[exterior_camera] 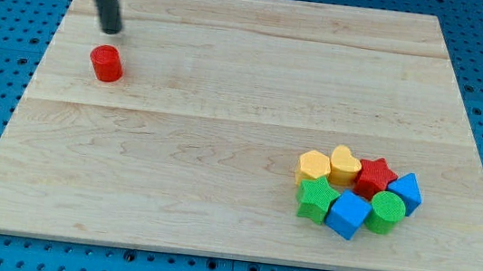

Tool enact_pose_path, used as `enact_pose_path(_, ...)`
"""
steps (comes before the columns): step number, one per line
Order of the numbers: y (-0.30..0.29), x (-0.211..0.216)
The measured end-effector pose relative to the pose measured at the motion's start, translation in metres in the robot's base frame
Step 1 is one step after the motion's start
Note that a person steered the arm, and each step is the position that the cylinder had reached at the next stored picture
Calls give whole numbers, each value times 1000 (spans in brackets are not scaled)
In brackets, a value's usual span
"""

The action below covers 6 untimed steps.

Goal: Slide the red circle towards the bottom center

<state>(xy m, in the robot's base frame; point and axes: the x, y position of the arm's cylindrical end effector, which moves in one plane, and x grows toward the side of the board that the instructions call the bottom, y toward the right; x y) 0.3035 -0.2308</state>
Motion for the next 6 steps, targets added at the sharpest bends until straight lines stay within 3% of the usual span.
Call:
enact_pose_path(1, -45, 7)
enact_pose_path(2, 4, 81)
enact_pose_path(3, 79, 128)
enact_pose_path(4, 30, 104)
enact_pose_path(6, -31, 103)
